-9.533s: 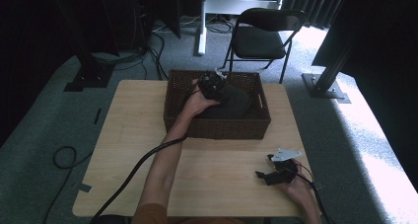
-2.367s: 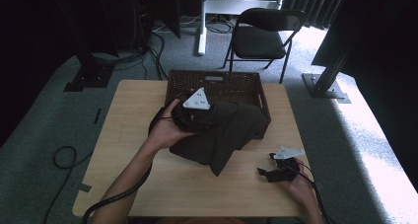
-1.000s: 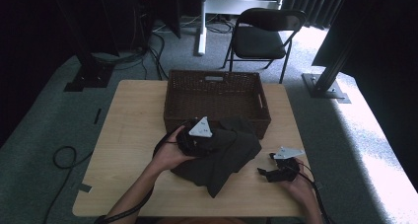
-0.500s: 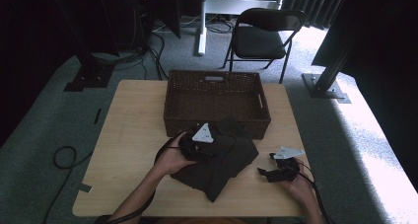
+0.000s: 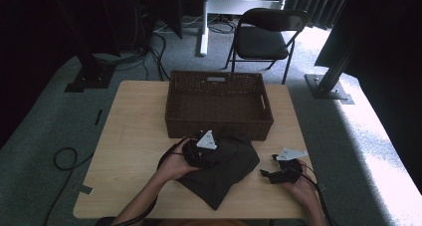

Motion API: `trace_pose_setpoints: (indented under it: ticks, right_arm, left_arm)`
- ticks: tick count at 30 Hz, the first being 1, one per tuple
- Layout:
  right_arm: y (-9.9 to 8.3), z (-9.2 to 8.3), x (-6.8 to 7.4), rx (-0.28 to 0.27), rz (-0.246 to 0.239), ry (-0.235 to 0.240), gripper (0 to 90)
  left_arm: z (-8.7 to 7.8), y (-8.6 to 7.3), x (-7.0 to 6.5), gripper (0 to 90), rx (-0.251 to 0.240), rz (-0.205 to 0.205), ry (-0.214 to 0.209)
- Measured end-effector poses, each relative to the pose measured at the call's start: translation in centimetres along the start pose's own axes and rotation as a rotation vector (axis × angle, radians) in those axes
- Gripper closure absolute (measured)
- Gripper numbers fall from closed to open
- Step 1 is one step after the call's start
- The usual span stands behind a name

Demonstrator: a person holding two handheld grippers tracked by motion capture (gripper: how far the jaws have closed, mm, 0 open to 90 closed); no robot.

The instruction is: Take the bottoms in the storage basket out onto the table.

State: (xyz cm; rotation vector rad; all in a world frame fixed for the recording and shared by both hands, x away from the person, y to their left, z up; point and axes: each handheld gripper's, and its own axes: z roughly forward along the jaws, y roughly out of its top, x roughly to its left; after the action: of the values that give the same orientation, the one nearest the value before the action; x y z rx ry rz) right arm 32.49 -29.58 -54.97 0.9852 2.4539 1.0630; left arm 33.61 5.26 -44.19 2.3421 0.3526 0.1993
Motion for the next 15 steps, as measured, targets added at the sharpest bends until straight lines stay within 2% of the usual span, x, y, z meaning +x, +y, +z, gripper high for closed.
trace_pose_setpoints:
  ticks: [15]
  right_arm:
    - [0.02,0.02,-0.01,-0.001,0.001,-0.002,15.7]
  left_arm:
    - [0.19,-0.55,0.2,61.8,-0.007,-0.032,-0.006]
